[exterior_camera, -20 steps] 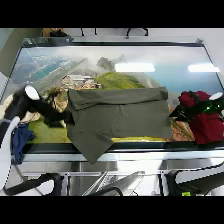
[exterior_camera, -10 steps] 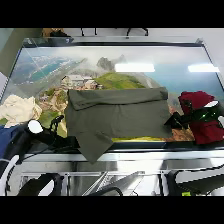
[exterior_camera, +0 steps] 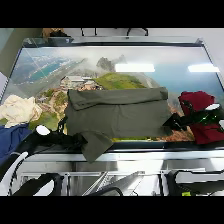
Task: Fold the shirts.
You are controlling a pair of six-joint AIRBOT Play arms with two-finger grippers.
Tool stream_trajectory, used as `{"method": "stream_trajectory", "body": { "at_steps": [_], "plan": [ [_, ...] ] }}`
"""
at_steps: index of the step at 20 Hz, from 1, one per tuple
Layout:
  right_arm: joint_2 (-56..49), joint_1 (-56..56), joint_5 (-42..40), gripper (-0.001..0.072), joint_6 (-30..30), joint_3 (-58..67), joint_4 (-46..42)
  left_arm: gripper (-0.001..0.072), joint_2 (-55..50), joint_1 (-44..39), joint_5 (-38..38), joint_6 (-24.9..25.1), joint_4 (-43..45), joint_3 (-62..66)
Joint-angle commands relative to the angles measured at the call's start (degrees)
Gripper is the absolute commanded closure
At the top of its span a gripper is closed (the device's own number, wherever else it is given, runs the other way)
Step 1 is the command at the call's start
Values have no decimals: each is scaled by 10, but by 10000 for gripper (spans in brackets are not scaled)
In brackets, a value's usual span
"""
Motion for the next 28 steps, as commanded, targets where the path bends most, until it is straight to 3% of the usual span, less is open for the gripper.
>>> {"method": "stream_trajectory", "body": {
  "at_steps": [1, 3, 4, 5, 6, 8, 9, 10, 12, 16, 18, 23, 28],
  "plan": [
    [5, 0, 5, 336, -2, -3, 8, 233, -68, 0, -15, 38, -19, 50],
    [5, 0, 4, 336, -2, -11, 7, 234, -81, 0, -40, 40, -16, 73],
    [5, 0, 1, 337, -6, -20, 7, 299, -83, 0, -43, 40, -13, 80],
    [4, 0, -4, 346, -9, -29, 7, 594, -83, 0, -43, 41, -12, 83],
    [4, 0, -11, 354, -15, -39, 8, 691, -83, 0, -45, 49, -8, 87],
    [4, 0, -16, 368, -15, -52, 7, 692, -83, 1, -56, 48, 5, 95],
    [4, 0, -15, 515, -14, -53, 7, 692, -83, 1, -64, 48, 12, 99],
    [5, 0, -15, 615, -10, -53, 7, 692, -82, 1, -71, 49, 18, 103],
    [5, -1, -15, 694, 4, -52, -5, 692, -65, 1, -88, 48, 35, 113],
    [12, -7, -14, 695, 76, -48, -112, 693, 25, 1, -144, -2, 131, 140],
    [25, -14, -13, 695, 85, -48, -116, 693, 73, 1, -172, -13, 171, 156],
    [54, -13, -6, 694, 42, 16, 23, 693, 107, 1, -151, -12, 146, 213],
    [28, -11, -61, 694, 6, 150, 137, 693, -24, 1, -140, -5, 146, 381]
  ]
}}
